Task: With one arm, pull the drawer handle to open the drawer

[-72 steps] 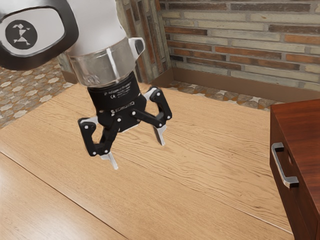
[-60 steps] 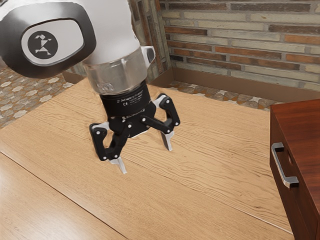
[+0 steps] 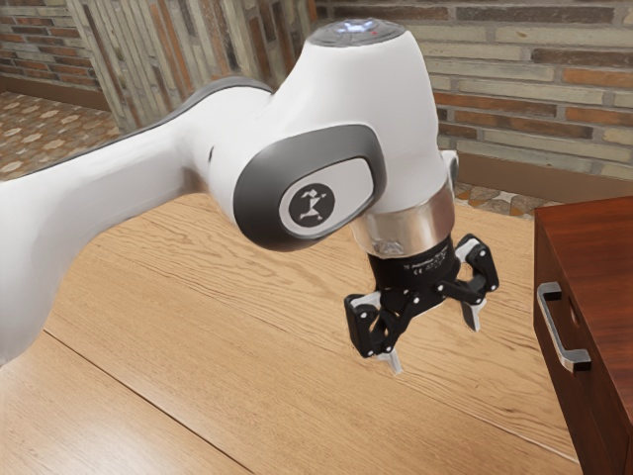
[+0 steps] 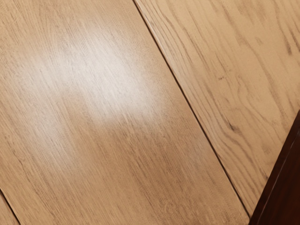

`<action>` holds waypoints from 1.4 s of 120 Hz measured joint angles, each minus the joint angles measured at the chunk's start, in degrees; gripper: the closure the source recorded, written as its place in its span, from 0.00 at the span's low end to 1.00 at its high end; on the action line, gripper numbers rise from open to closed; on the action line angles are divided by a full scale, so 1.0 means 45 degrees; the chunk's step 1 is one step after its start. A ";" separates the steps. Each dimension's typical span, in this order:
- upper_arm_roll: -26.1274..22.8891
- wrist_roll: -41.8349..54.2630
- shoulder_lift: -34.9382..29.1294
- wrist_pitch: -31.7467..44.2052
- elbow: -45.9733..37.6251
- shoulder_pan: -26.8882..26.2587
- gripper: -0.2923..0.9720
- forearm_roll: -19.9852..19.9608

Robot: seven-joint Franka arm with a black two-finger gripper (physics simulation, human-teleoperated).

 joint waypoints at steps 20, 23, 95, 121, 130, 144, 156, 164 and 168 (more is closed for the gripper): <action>-0.0010 0.0548 0.0142 0.1083 -0.0071 0.0229 0.23 -0.0063; -0.0011 0.0663 0.0150 0.1220 -0.0091 0.0275 0.23 -0.0069; -0.0171 0.2750 0.0690 0.3247 -0.0159 -0.0284 0.23 -0.0112; -0.0289 0.3187 0.0759 0.3475 -0.0157 -0.0097 0.23 -0.0112; -0.0478 0.3306 0.0767 0.3522 -0.0157 0.0137 0.23 -0.0112; -0.0543 0.3464 0.0826 0.3580 -0.0135 0.0216 0.23 -0.0104; -0.0559 0.3581 0.1027 0.3638 -0.0008 0.0358 0.23 -0.0104; -0.0584 0.3659 0.1161 0.3678 0.0112 0.0469 0.23 -0.0102; -0.0592 0.3709 0.1203 0.3692 0.0141 0.0533 0.23 -0.0105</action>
